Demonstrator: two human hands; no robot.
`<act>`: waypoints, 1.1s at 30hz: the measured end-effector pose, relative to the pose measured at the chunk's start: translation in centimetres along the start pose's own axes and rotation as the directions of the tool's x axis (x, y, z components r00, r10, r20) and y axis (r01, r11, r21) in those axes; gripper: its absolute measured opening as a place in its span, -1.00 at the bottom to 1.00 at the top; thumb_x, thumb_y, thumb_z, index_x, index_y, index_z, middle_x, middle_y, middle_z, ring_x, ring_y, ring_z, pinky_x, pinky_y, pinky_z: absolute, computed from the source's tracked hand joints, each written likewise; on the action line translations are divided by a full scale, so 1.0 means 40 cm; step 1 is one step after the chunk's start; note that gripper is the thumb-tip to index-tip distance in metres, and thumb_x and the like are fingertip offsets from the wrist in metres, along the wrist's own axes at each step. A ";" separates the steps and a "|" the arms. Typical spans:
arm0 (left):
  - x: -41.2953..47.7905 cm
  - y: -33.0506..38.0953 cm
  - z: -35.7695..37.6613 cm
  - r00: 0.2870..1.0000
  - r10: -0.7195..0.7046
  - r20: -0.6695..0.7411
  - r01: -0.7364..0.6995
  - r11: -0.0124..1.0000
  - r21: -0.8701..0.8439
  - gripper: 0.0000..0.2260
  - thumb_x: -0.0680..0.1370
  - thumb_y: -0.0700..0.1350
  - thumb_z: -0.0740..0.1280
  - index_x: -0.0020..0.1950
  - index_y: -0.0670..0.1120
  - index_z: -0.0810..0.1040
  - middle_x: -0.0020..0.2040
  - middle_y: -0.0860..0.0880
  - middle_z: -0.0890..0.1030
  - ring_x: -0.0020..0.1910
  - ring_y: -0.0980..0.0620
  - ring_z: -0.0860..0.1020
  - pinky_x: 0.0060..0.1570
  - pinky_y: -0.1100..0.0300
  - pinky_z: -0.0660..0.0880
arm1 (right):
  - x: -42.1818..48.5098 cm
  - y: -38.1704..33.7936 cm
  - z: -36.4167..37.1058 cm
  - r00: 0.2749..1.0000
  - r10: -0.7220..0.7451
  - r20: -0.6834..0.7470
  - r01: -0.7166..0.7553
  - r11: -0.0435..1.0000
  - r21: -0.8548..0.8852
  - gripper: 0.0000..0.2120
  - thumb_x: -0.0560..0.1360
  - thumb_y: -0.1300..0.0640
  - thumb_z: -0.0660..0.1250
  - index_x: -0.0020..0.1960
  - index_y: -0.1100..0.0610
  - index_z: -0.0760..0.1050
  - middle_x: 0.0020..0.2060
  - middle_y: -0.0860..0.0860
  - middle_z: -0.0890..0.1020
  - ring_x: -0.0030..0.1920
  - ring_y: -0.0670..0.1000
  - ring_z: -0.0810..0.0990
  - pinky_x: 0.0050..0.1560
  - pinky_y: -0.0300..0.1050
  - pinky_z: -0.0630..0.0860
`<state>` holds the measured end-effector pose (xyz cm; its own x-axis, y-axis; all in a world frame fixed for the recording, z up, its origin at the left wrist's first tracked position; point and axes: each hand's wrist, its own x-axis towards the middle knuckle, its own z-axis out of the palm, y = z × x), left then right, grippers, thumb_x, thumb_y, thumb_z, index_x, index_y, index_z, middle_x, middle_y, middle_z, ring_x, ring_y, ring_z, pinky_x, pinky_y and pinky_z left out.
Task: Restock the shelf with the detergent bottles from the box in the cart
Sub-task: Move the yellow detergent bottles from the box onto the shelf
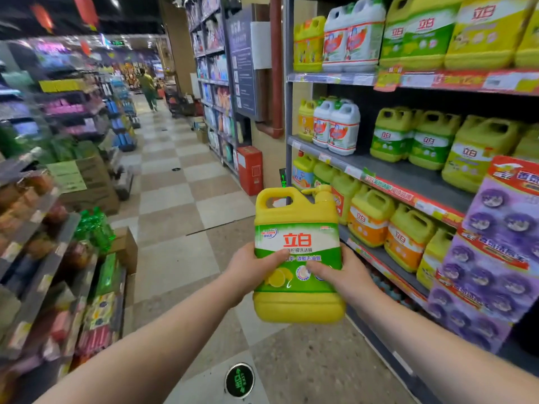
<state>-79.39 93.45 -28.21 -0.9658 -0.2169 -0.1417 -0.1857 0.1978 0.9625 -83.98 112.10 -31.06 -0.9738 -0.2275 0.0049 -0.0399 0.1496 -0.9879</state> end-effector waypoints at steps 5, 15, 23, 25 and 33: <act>0.247 0.077 0.017 1.000 0.023 0.016 -0.023 1.000 0.015 -0.82 0.41 0.10 0.45 -0.11 0.10 0.51 -0.14 0.12 0.66 -0.20 0.15 0.65 -0.29 0.27 0.56 | 0.259 -0.022 -0.044 1.000 -0.004 -0.027 0.004 1.000 -0.011 -0.36 0.26 0.06 0.58 0.27 0.07 0.43 0.09 0.02 0.63 0.03 0.01 0.63 0.07 0.03 0.57; 0.632 0.160 0.050 0.996 0.043 0.072 -0.044 0.999 0.015 -0.76 0.42 0.08 0.45 0.03 0.07 0.54 -0.03 0.04 0.66 -0.08 0.07 0.64 -0.07 0.12 0.59 | 0.614 -0.049 -0.098 0.998 -0.027 -0.058 0.024 0.999 -0.037 -0.39 0.30 0.11 0.55 0.28 0.10 0.40 0.10 0.03 0.62 0.01 -0.03 0.62 -0.12 -0.25 0.54; 0.971 0.189 0.124 0.964 0.103 0.243 -0.108 0.994 0.009 -0.75 0.42 0.08 0.45 0.06 0.10 0.55 -0.06 0.13 0.65 -0.11 0.17 0.62 -0.19 0.27 0.57 | 0.857 -0.030 -0.168 0.971 0.005 -0.241 -0.024 0.997 -0.077 -0.49 0.30 0.14 0.56 0.17 0.03 0.43 -0.01 -0.02 0.63 -0.10 -0.12 0.61 -0.16 -0.29 0.53; 1.063 0.215 0.135 0.949 0.127 0.289 -0.135 0.991 0.008 -0.75 0.41 0.09 0.45 0.05 0.10 0.57 -0.15 0.21 0.62 -0.18 0.28 0.59 -0.29 0.39 0.52 | 0.928 -0.036 -0.179 0.958 0.014 -0.286 -0.038 0.996 -0.078 -0.45 0.30 0.16 0.55 0.22 0.06 0.42 0.05 0.02 0.64 -0.05 -0.06 0.62 -0.06 -0.19 0.54; 1.371 0.294 0.213 0.863 0.218 0.456 -0.280 0.957 0.073 -0.79 0.41 0.11 0.45 -0.02 0.11 0.53 -0.14 0.20 0.57 -0.22 0.27 0.51 -0.29 0.47 0.42 | 1.117 -0.041 -0.217 0.846 0.062 -0.530 -0.110 0.992 -0.059 -0.44 0.31 0.11 0.55 0.25 0.11 0.42 0.05 0.00 0.62 -0.01 -0.03 0.61 -0.08 -0.23 0.55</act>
<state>-136.07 92.02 -26.61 -0.9564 0.2916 -0.0180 0.0799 0.3203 0.9439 -129.36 110.05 -27.87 -0.9446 0.3272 0.0251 0.0540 0.2306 -0.9716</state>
